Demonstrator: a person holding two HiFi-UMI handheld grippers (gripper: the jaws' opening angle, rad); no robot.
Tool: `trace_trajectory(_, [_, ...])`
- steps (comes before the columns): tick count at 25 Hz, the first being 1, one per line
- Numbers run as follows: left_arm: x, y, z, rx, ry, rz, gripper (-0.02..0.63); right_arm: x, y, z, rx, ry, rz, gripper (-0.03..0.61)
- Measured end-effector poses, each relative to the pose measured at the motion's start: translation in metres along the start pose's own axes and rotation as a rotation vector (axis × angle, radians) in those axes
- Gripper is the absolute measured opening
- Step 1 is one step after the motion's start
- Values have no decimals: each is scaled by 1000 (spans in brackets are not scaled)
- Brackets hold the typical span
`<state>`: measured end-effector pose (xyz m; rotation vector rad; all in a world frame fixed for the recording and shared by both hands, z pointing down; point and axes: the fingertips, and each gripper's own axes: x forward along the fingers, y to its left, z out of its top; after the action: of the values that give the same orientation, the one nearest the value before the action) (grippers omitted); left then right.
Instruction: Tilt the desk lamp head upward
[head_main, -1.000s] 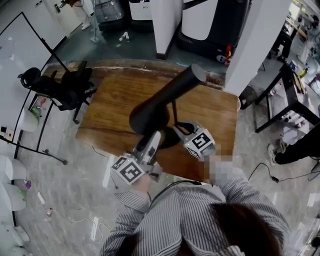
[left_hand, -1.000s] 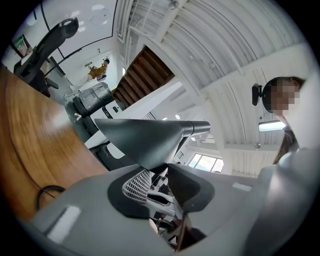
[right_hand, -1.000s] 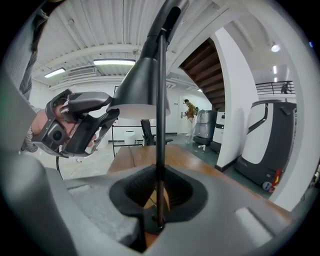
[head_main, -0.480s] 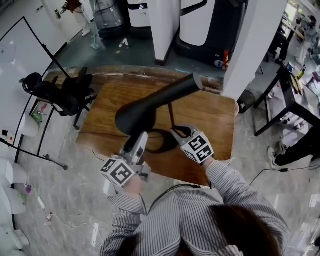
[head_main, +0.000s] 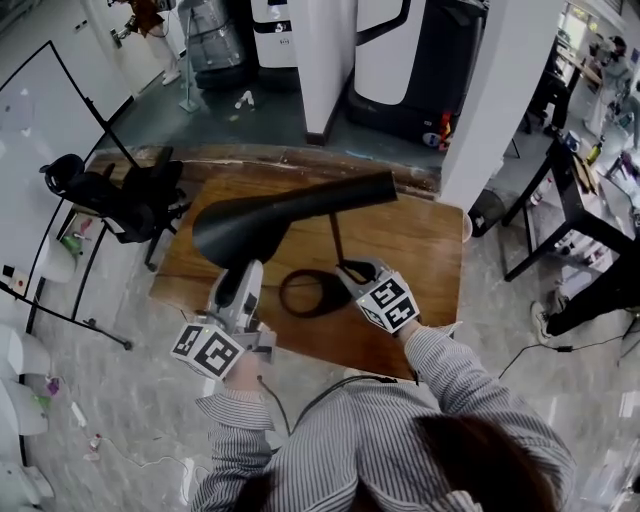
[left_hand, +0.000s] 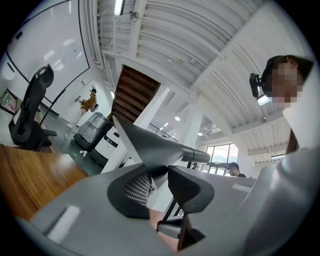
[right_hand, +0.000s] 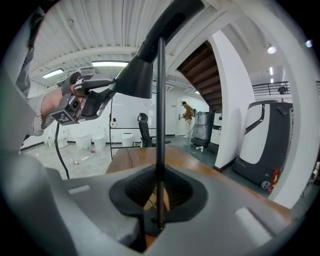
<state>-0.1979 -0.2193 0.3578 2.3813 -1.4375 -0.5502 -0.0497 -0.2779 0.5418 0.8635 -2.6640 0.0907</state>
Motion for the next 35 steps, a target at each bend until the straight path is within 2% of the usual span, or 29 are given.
trace_trajectory(4, [-2, -10, 43, 57, -87, -12, 97, -1, 1, 2, 1, 5, -7, 43])
trace_trajectory(10, [2, -33, 91, 161, -167, -60, 86, -1, 0, 3, 12, -5, -22, 43])
trace_trajectory(18, [13, -53, 117, 263, -181, -81, 84, 0, -1, 1, 30, -18, -31, 41])
trace_trajectory(26, [19, -73, 132, 347, -155, -106, 77, -2, 0, 1, 20, -3, -42, 41])
trace_trajectory(35, [26, -86, 144, 407, -133, -114, 72, -2, -1, 3, 34, -5, -82, 40])
